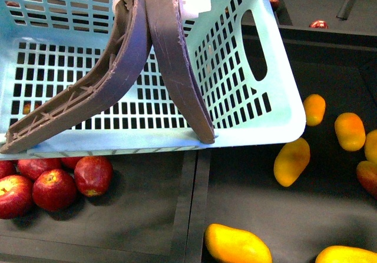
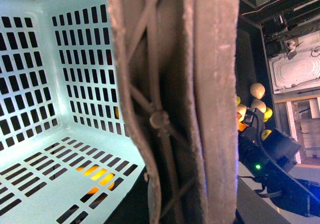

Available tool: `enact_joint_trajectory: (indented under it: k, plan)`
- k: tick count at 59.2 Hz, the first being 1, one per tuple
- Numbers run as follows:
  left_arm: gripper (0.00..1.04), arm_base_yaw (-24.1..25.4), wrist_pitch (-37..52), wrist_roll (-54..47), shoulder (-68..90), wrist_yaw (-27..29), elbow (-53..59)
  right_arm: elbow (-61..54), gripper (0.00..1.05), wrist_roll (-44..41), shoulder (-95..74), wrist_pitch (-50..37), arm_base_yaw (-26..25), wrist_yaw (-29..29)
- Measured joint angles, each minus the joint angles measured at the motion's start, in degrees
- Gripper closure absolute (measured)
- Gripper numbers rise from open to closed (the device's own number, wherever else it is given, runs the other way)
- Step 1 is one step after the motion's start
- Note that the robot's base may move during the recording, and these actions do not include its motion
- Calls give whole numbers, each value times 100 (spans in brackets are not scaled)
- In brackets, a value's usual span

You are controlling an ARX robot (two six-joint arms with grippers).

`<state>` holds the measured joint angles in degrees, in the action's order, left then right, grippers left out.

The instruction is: Pick mango and avocado into basket

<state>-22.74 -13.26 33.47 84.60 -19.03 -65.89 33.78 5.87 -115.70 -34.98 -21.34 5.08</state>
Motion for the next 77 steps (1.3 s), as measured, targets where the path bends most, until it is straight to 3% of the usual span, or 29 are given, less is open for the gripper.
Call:
enact_joint_trajectory:
  k: [10, 22, 37, 60, 77]
  plan:
    - [88, 0, 0, 0, 0, -2, 0, -35, 47, 72, 1266, 699, 92, -254]
    - [88, 0, 0, 2, 0, -2, 0, -31, 48, 293, 2767, 1617, 540, -485]
    - [88, 0, 0, 0, 0, -2, 0, 133, 48, 874, 4083, 2621, 1751, -732]
    - [88, 2, 0, 0, 0, 0, 0, 542, 48, 1843, 4286, 2796, 3501, -813]
    - [88, 0, 0, 2, 0, -2, 0, 909, 48, 2146, 3873, 2623, 4398, -654]
